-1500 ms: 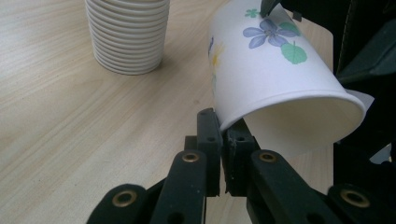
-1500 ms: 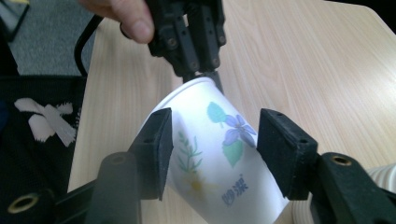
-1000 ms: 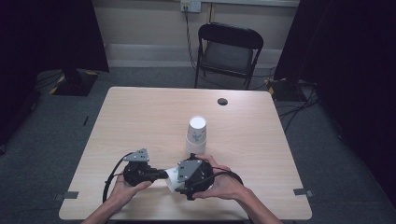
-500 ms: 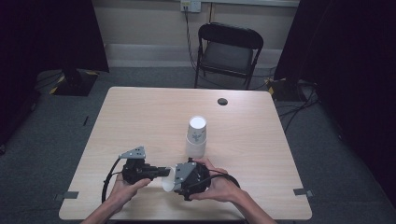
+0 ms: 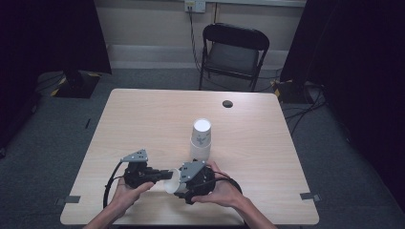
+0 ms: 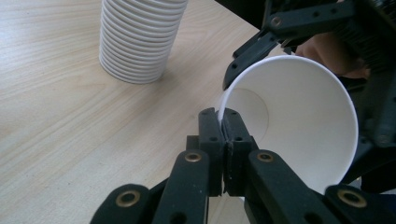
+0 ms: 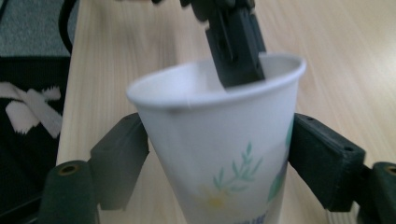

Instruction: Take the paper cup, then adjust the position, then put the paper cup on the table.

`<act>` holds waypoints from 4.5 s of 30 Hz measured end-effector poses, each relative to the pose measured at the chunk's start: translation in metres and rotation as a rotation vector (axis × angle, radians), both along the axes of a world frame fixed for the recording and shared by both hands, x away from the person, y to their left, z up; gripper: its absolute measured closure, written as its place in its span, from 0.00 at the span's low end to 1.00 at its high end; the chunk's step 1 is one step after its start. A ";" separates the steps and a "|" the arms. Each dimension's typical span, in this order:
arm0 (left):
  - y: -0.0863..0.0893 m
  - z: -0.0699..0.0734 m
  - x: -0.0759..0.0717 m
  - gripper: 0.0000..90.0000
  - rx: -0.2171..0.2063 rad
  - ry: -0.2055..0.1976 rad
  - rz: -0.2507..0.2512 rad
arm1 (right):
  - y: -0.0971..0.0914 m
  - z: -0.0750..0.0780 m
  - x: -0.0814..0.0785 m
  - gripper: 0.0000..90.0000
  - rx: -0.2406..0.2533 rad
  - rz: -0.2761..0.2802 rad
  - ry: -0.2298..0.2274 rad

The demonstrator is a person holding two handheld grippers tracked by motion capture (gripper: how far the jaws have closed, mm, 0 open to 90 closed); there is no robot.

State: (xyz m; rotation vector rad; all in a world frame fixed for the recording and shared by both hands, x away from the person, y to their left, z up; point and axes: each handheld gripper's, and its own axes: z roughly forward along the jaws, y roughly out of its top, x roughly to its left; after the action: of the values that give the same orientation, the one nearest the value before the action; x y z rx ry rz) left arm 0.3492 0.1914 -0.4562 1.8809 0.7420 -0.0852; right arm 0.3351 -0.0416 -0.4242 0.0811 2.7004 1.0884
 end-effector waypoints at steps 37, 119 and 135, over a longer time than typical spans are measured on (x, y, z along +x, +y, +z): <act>-0.004 0.001 -0.003 0.98 -0.012 0.035 0.008 | 0.014 -0.011 -0.004 0.26 -0.023 0.001 -0.035; 0.060 -0.025 0.005 0.27 0.382 -0.109 0.279 | -0.157 -0.002 0.061 0.32 0.387 -0.667 0.099; 0.056 -0.040 0.013 0.16 0.471 -0.121 0.264 | -0.159 -0.007 0.113 0.32 0.340 -0.747 0.089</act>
State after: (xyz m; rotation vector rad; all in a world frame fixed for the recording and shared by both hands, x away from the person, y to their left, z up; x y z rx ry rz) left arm 0.3620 0.2475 -0.4965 2.1832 0.9804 0.3994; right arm 0.4481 -0.2010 -0.4316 1.1064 2.1785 1.2596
